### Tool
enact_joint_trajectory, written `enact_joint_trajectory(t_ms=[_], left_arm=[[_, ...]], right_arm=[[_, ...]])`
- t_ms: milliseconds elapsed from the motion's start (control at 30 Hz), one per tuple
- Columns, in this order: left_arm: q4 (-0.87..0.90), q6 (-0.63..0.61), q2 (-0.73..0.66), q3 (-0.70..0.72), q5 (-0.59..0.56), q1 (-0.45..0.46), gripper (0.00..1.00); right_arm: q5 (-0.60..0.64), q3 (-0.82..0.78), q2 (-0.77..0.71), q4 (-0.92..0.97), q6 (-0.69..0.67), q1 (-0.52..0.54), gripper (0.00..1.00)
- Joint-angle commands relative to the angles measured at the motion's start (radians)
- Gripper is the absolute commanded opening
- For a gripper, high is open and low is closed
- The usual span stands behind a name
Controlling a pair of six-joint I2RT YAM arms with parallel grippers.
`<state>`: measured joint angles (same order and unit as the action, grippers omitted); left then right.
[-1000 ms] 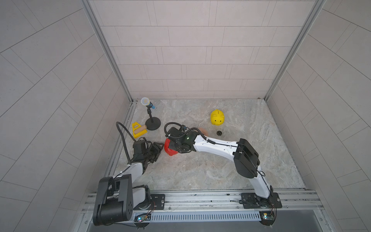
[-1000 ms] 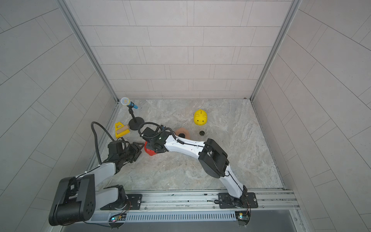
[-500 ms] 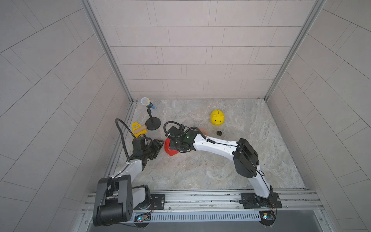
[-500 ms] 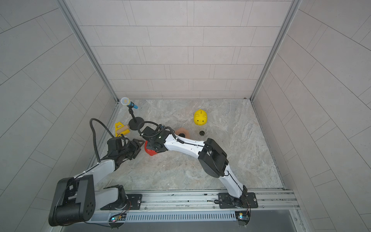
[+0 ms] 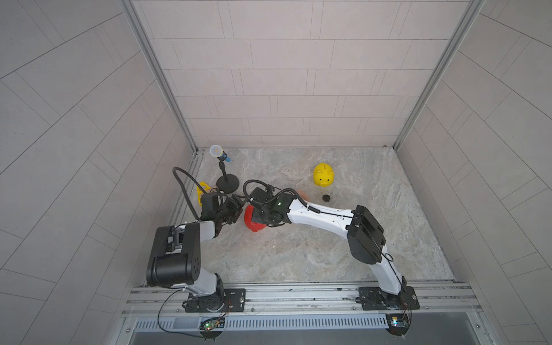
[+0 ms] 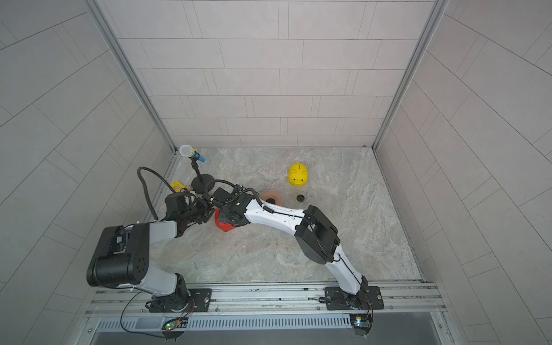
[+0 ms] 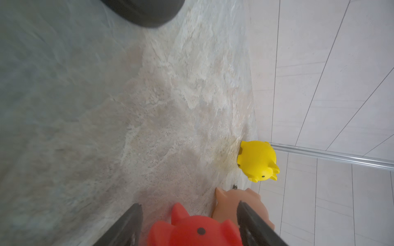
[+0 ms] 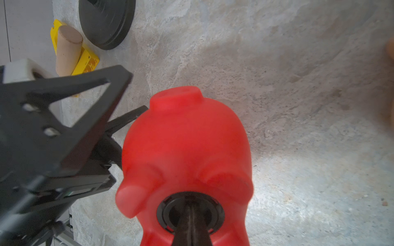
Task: Close piggy banks
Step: Hold the piggy bank at the center of the board.
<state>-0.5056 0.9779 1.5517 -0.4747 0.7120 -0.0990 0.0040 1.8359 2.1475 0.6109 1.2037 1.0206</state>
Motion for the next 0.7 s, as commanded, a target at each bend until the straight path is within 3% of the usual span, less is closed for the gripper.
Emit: enact_joint_trajectory(t_ms=[0,300,667], left_arm=[[-0.128,0.010,0.033,-0.021,0.049,0.016,0.76],[-0.108,-0.025,0.061,-0.056,0.062,0.021,0.78],[-0.092,-0.070,0.103,0.014,0.064,0.029,0.74]], right_arm=[[-0.019,-0.012,0.060,0.075,-0.009,0.001,0.00],[-0.027,-0.011,0.060,0.082,-0.028,0.001,0.00],[-0.039,0.020,0.055,0.086,-0.049,-0.023,0.00]])
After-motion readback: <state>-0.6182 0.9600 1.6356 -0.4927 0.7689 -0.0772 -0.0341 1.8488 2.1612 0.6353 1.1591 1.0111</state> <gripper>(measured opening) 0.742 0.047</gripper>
